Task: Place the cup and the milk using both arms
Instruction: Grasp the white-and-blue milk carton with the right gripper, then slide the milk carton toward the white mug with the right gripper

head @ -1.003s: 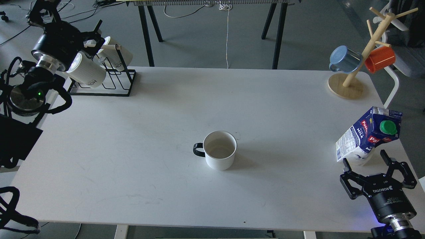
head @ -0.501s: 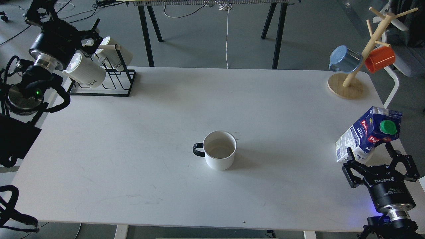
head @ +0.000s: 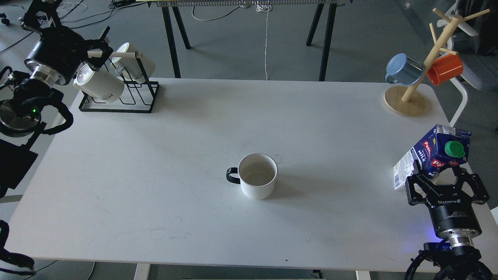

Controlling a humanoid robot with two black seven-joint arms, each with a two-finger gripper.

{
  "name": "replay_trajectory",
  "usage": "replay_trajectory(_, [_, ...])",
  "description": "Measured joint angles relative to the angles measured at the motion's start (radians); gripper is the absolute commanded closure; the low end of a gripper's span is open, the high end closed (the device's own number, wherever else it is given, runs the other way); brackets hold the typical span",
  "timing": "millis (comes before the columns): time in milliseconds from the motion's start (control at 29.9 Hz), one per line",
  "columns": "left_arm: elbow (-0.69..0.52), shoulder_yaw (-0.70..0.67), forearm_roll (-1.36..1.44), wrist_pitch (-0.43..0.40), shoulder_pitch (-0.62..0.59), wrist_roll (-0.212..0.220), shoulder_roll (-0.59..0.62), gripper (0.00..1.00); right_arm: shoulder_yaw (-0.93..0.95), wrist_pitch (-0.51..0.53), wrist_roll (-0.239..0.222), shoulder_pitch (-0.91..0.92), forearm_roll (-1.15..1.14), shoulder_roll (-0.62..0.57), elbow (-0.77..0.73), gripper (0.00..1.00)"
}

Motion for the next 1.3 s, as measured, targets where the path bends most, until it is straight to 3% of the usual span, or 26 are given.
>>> replay_trajectory(134, [-0.001,0.001,0.000,0.000,-0.001,-0.001,0.001,0.01,0.002,0.000,0.000,0.003,0.000,0.022,-0.013,0.35])
replay_trajectory(234, [-0.001,0.002,0.000,0.000,-0.002,-0.001,0.002,0.01,0.002,0.000,0.000,0.005,-0.001,0.030,-0.025,0.52])
replay_trajectory(334, [-0.001,0.002,0.000,0.000,-0.002,-0.001,0.004,0.01,0.004,0.000,0.000,0.011,-0.002,0.035,-0.044,0.62])
replay_trajectory(602, [0.000,0.002,0.001,0.000,-0.004,-0.001,0.002,0.01,-0.011,0.000,-0.001,0.035,-0.011,0.057,-0.024,0.81])
replay_trajectory(936, [0.000,0.004,0.000,0.000,0.000,0.001,0.023,0.01,-0.159,0.000,-0.003,0.031,-0.042,0.110,0.131,0.82])
replay_trajectory(1303, [0.000,0.021,0.001,0.000,0.005,0.002,0.034,0.01,-0.312,0.000,-0.008,0.049,-0.238,0.298,0.121,0.80])
